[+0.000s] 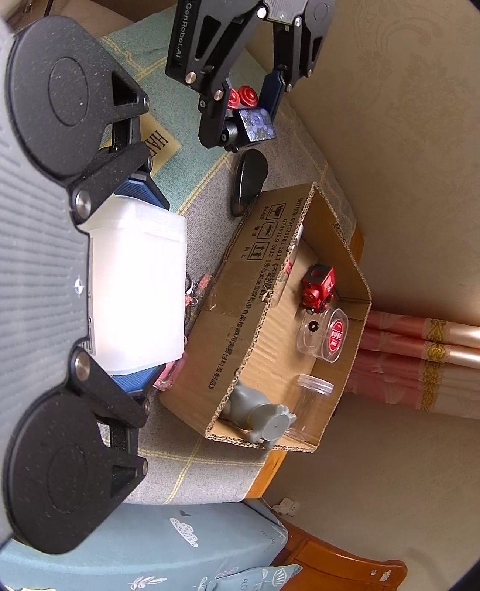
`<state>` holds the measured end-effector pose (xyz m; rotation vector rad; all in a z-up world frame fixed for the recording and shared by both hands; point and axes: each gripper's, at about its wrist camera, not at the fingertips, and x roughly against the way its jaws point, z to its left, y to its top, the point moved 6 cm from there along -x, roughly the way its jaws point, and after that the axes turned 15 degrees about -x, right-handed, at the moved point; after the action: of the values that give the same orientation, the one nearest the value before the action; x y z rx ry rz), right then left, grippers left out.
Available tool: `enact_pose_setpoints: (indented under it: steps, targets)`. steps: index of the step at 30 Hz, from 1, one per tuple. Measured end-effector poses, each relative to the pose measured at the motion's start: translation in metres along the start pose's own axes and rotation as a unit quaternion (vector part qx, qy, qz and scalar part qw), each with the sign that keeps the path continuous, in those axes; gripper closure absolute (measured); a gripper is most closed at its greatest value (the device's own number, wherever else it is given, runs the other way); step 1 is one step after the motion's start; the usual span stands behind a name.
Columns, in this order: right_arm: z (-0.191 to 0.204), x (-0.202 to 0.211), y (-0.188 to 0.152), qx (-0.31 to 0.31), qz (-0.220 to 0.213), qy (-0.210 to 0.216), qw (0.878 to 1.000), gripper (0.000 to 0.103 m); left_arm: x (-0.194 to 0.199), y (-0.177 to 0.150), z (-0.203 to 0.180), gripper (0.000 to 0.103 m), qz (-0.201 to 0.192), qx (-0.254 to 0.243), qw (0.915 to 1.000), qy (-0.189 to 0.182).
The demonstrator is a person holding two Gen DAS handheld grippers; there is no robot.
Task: Organize rigid objects
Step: 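Lower the wheeled toy into the box and open left tool while right tool carries the bottle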
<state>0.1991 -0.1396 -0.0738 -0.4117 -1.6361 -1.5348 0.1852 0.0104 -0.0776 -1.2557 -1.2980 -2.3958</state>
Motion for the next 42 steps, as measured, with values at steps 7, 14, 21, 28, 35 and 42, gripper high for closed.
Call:
enact_pose_setpoints:
  steps: [7, 14, 21, 28, 35, 42]
  targets:
    - [-0.01, 0.021, 0.016, 0.004, -0.026, -0.004, 1.0, 0.016, -0.01, 0.065, 0.008, 0.052, -0.038, -0.027, 0.9989, -0.009]
    - [-0.024, 0.032, 0.031, 0.001, -0.042, -0.013, 0.999, 0.016, -0.055, 0.125, 0.021, 0.052, -0.037, -0.027, 0.9986, -0.027]
    - [-0.036, 0.037, 0.046, 0.006, -0.058, -0.025, 0.998, 0.016, -0.106, 0.162, 0.033, 0.052, -0.011, -0.024, 0.9994, -0.021]
    - [-0.047, 0.036, 0.051, -0.004, -0.06, -0.037, 0.998, 0.016, -0.137, 0.19, 0.045, 0.026, -0.028, 0.02, 0.9993, -0.013]
    - [-0.047, 0.031, 0.054, -0.004, -0.058, -0.037, 0.998, 0.016, -0.12, 0.176, 0.048, 0.011, -0.032, 0.015, 0.9993, 0.012]
    - [-0.037, 0.029, 0.063, -0.006, -0.062, -0.028, 0.998, 0.016, -0.077, 0.154, 0.053, 0.007, -0.033, -0.007, 0.998, 0.053]
